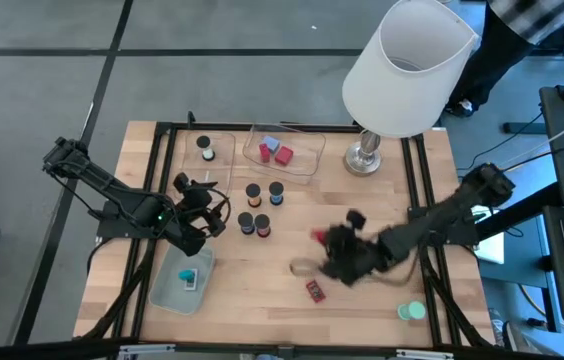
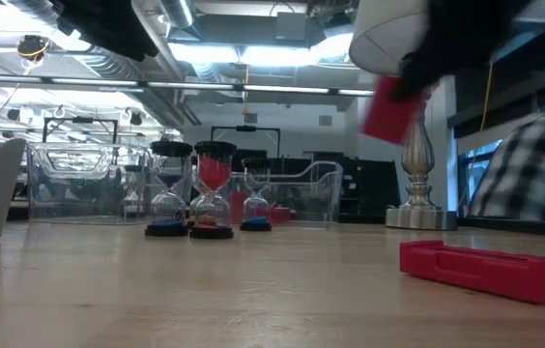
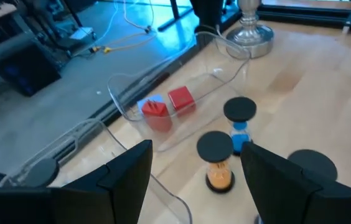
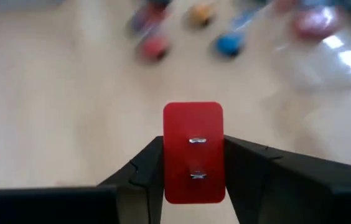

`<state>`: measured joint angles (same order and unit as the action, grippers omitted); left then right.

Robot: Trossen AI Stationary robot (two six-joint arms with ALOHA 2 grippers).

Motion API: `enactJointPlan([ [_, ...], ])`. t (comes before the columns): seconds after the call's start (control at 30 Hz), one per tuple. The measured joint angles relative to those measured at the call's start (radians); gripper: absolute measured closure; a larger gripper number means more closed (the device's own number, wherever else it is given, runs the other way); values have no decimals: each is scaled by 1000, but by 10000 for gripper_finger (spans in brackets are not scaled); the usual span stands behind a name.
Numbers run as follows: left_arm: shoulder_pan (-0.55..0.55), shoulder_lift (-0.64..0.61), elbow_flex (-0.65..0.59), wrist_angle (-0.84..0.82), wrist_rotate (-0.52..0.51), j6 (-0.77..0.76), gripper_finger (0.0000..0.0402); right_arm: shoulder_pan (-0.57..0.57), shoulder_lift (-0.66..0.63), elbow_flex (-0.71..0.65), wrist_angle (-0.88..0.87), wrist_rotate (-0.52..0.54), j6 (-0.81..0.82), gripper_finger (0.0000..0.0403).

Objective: Pick & Place Office items
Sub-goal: Put the red digital timer into the right transparent bin

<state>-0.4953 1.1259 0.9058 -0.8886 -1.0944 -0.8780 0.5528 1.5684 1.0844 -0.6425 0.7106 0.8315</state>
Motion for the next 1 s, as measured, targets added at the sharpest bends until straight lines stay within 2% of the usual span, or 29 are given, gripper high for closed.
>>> enactJointPlan([
  [0.2, 0, 0, 0, -2, -15, 45, 160, -301, -32, 0, 128, -2, -182, 280],
  [0.33, 0, 0, 0, -2, -24, 103, 160, -504, -24, 0, 308, -107, -310, 280],
  [0.53, 0, 0, 0, -3, -114, 107, 160, -725, 17, 2, 460, -265, -330, 280],
  [0.7, 0, 0, 0, -6, -177, 108, 160, -800, 131, 1, 550, -379, -312, 280],
  [1.0, 0, 0, 0, -6, -198, 200, 160, -856, 202, 0, 572, -417, -319, 280],
])
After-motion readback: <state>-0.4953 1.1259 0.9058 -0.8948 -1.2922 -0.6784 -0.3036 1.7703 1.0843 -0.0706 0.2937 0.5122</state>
